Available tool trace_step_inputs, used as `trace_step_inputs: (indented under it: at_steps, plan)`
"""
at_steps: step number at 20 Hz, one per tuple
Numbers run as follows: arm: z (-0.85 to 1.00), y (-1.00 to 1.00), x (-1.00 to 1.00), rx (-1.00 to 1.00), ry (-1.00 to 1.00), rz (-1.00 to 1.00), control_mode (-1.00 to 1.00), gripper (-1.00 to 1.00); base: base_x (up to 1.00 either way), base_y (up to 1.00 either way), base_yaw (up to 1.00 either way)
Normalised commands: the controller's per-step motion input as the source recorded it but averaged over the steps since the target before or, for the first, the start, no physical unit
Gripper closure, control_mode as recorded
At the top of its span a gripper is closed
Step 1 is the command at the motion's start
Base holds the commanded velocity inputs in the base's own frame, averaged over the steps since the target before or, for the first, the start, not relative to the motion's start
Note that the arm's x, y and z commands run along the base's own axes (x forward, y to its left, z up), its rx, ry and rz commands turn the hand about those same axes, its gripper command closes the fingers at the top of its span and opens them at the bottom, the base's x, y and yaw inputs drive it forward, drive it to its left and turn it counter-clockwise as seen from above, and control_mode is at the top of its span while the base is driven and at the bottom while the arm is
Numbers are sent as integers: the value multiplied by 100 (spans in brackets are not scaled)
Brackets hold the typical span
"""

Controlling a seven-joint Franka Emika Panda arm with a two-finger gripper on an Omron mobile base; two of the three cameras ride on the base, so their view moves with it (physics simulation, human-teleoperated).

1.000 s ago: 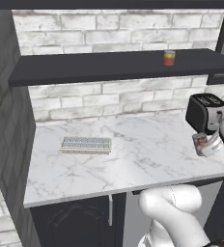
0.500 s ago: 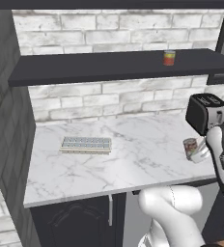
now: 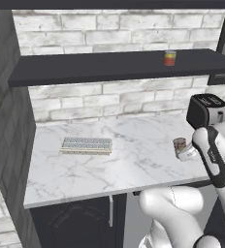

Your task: Restock the canned food cabinet by taking the new fresh canned food from the counter and placing it in the cabinet. Then, take the old canned food from the cabinet and place it on the counter.

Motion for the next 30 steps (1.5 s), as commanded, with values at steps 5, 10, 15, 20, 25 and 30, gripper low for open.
trace_step_inputs:
  at_steps: [5, 10, 15, 20, 25, 30]
  plan:
    - [-37, 0, 27, 7, 0, 0, -100, 100, 0, 0, 0]
    - [-41, 0, 44, 2, 0, 0, -100, 100, 0, 0, 0]
    - [-12, 6, 41, 0, 0, 0, -100, -100, 0, 0, 0]
    - [0, 1, 1, 0, 0, 0, -100, -100, 0, 0, 0]
    - [17, 0, -4, 0, 0, 0, -100, -100, 0, 0, 0]
    - [91, 3, -37, 0, 0, 0, -100, -100, 0, 0, 0]
